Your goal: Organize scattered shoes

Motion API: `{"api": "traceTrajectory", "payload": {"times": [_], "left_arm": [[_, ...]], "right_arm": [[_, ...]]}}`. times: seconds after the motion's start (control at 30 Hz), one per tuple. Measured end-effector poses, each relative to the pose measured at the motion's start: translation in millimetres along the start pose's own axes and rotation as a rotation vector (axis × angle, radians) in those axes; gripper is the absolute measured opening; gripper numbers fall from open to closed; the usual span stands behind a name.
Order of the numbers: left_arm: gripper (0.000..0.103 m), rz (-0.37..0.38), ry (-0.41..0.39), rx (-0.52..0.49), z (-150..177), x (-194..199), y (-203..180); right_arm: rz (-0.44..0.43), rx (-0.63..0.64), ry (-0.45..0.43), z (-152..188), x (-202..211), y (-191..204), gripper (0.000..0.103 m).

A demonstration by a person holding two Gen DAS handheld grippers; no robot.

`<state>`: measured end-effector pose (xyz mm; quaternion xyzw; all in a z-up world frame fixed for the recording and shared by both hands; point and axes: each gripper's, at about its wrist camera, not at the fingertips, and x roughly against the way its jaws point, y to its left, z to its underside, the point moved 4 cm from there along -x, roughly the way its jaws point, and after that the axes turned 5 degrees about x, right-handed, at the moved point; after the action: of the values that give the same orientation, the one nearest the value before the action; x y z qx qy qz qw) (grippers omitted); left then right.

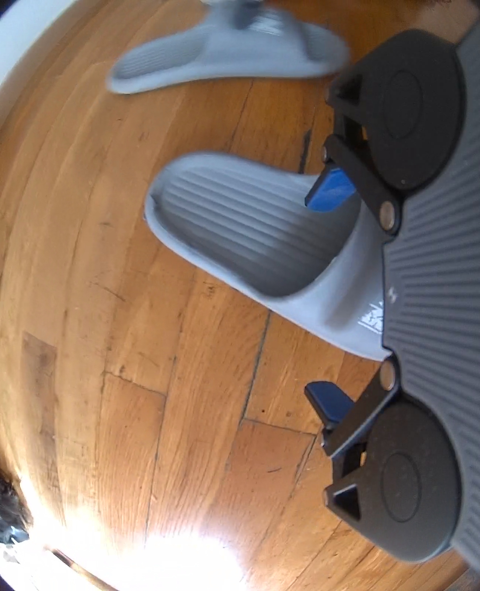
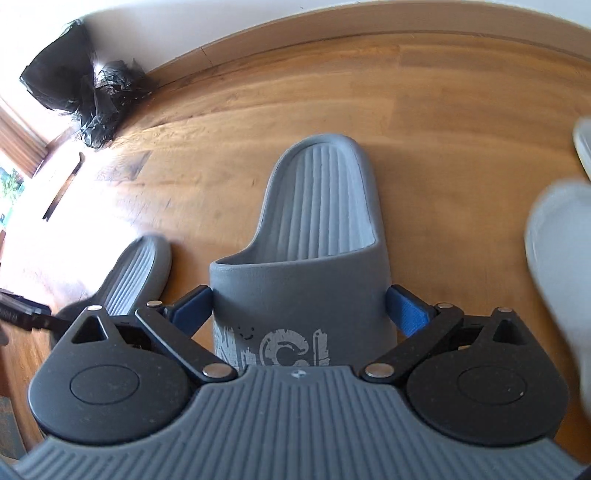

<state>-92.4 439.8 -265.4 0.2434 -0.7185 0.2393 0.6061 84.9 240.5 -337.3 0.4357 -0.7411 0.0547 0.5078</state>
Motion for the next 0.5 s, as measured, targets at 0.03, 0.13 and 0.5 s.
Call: {"api": "traceTrajectory", "payload": {"times": [0.03, 0.13, 0.5], "left_arm": [[0.099, 0.019, -0.019, -0.024, 1, 8, -2], [0.102, 0.042, -0.071, -0.166, 10, 29, -10], [0.096, 0.106, -0.1, -0.374, 45, -14, -38]], "right_arm": [[-0.001, -0.004, 0.0, 7, 4, 3, 0.101], [0.006, -0.021, -0.005, 20, 10, 7, 0.102], [-0.017, -0.105, -0.062, 24, 41, 3, 0.103]]}}
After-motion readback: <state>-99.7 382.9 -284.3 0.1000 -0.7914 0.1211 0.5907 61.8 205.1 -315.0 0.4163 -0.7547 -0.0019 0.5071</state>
